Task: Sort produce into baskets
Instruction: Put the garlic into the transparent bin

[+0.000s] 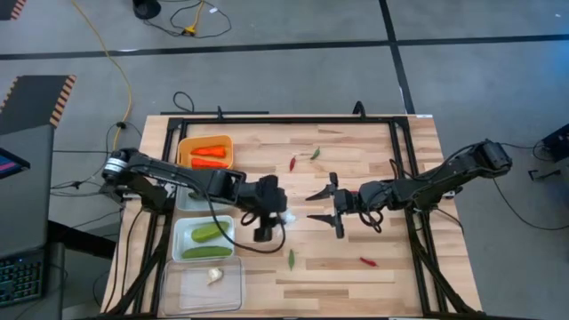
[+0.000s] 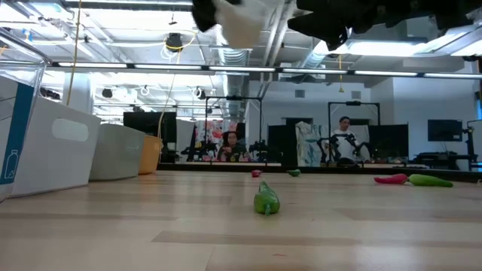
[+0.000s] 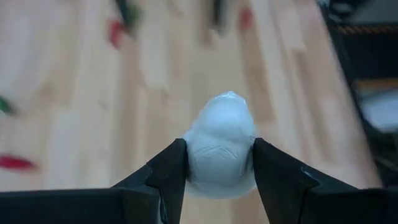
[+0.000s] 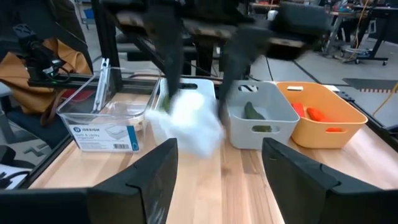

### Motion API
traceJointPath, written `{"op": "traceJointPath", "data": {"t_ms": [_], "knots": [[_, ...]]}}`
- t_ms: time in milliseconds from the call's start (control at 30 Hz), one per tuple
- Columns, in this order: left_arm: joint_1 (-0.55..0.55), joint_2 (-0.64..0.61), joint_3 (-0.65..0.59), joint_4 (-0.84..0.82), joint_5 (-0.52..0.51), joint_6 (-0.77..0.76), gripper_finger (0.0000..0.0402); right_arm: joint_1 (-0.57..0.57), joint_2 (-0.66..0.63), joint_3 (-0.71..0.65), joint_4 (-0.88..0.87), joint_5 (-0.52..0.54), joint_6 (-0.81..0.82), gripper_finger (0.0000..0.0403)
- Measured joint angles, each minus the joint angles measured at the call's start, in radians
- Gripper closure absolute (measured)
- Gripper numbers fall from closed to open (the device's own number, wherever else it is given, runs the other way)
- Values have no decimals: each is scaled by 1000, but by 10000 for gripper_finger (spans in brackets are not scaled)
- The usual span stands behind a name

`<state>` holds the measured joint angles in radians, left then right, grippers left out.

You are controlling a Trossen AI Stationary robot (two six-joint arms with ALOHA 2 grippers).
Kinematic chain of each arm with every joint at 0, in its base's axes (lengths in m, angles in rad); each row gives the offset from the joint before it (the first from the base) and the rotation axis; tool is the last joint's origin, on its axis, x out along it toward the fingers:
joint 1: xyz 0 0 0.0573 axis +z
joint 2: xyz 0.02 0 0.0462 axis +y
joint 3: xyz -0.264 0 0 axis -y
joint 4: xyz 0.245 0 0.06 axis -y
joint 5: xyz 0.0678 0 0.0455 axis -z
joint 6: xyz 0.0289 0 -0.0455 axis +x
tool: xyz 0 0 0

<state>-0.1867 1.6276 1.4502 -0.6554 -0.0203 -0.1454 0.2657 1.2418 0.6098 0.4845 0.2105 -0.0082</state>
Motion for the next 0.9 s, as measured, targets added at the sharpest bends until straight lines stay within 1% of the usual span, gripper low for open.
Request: {"op": "traceJointPath", "data": {"t_ms": [100,167,300,467,733,900], "knots": [[-30,-2,25,-121,91,-69,249,0,-1,0,-16,1,0,143],[-60,-1,26,-181,131,-120,249,0,-1,0,-16,1,0,143],[-138,-1,26,-265,179,-212,249,0,2,0,-23,1,0,143],[-241,-1,26,-315,225,-358,249,0,2,0,-41,1,0,143],[-412,-1,-9,-359,221,-660,249,0,2,0,-43,1,0,143],[-473,0,-45,-362,179,-820,243,0,2,0,-43,1,0,143]]}}
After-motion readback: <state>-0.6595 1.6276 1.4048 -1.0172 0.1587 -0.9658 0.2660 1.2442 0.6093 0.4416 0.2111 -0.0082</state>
